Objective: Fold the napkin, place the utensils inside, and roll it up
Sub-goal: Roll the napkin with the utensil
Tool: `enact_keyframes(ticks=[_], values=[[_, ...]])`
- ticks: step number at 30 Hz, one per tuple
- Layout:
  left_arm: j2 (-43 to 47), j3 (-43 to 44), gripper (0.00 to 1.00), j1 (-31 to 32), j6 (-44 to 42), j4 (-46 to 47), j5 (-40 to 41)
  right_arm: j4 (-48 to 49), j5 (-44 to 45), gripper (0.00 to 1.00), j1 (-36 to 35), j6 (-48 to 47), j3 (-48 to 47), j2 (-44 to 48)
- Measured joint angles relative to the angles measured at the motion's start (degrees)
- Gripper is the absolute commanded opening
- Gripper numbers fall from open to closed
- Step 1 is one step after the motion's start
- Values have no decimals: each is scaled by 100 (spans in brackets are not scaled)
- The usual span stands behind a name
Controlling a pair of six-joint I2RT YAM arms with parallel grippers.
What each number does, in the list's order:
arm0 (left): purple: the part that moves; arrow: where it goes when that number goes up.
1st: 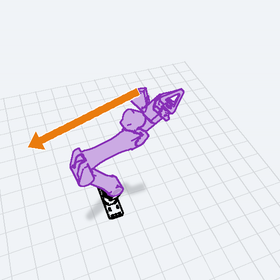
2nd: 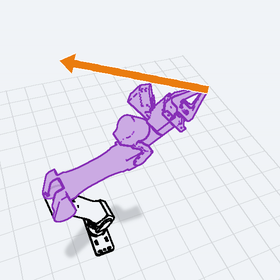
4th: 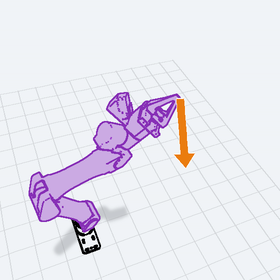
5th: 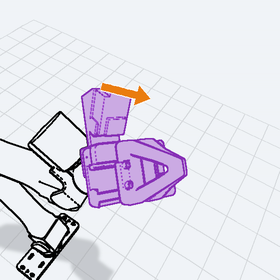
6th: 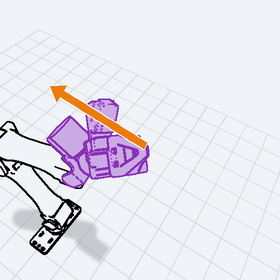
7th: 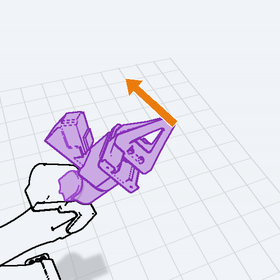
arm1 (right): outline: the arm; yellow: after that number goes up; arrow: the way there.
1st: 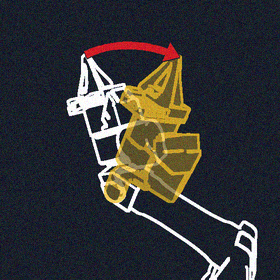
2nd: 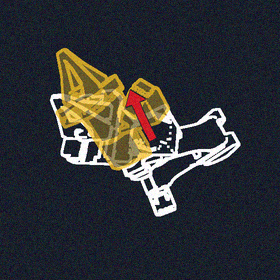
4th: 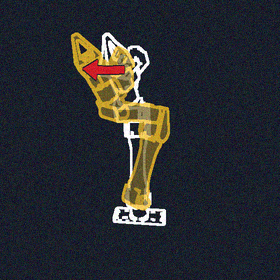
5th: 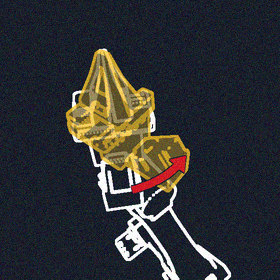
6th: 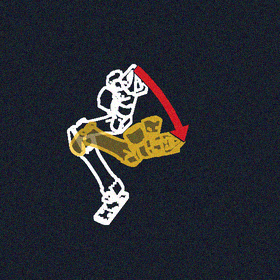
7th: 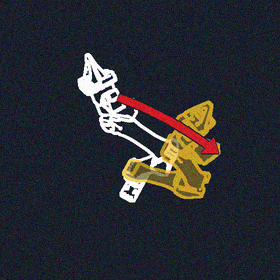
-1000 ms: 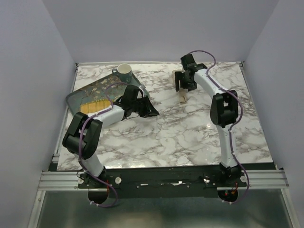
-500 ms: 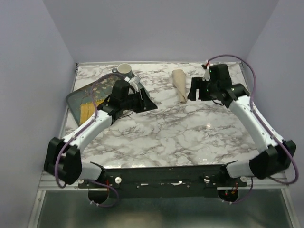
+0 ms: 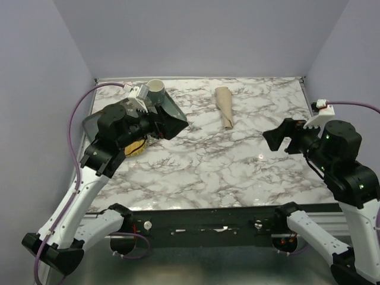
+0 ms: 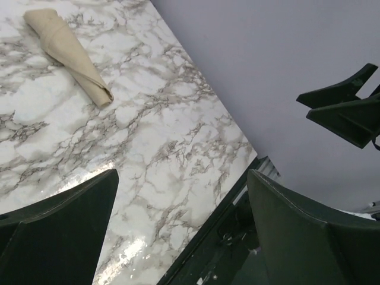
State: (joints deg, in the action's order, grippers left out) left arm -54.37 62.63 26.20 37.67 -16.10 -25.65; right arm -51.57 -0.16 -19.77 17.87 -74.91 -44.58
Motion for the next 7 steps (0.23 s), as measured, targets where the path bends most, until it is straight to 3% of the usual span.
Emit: enact_keyframes(ticks=[7], values=[[407, 507, 99, 0, -151, -238, 411, -256, 184, 100, 0, 7, -96, 544]])
